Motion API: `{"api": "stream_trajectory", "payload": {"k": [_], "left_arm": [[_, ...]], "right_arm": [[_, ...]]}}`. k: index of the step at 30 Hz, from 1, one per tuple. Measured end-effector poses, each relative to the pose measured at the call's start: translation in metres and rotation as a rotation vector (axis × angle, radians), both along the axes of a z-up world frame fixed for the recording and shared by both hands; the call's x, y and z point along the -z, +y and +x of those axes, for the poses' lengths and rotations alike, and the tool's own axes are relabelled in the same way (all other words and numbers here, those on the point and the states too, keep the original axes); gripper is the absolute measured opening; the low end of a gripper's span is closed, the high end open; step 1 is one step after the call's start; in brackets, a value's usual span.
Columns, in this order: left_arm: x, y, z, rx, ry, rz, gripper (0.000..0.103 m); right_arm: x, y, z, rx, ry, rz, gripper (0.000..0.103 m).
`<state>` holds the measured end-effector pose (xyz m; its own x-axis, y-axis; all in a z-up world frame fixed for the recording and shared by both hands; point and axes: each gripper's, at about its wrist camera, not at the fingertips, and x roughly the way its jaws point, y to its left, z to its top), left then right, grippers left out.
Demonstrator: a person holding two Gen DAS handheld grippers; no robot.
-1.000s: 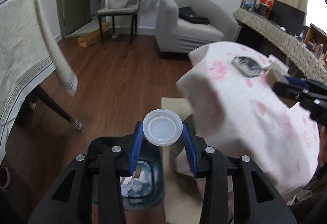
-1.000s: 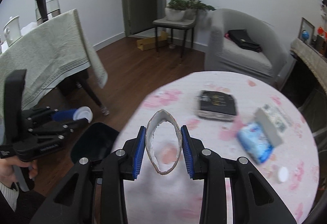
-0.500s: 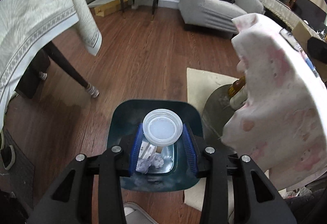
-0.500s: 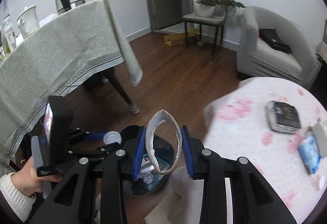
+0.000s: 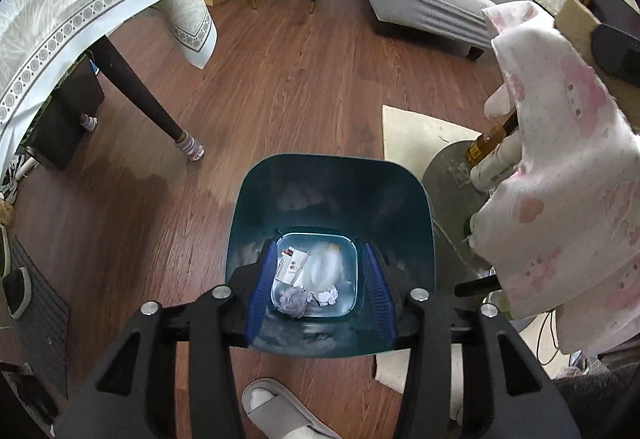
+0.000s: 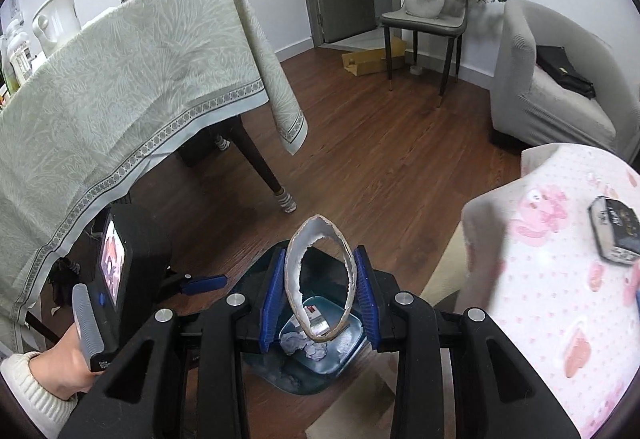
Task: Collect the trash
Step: 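Open the left tool to drop the lid while right tool releases the tape core into the bin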
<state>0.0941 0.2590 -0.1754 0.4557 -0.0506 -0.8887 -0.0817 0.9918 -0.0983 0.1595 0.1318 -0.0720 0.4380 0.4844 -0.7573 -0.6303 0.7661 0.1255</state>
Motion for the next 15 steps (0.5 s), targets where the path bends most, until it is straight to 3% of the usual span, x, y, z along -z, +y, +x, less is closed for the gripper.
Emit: {"api": "stream_trajectory", "payload": {"k": [9,15], "left_arm": [[-0.018,0.012,-0.012,-0.011,-0.052,-0.005,0.054],[-0.038,0.017,-0.02,-0.022,-0.099,-0.007,0.054]], "right_arm": [[0.025,0.021,0.003,-0.014,0.036,-0.029,0.034],[0.06,0.03,0.007,-0.033,0.076,-0.075,0.034]]}}
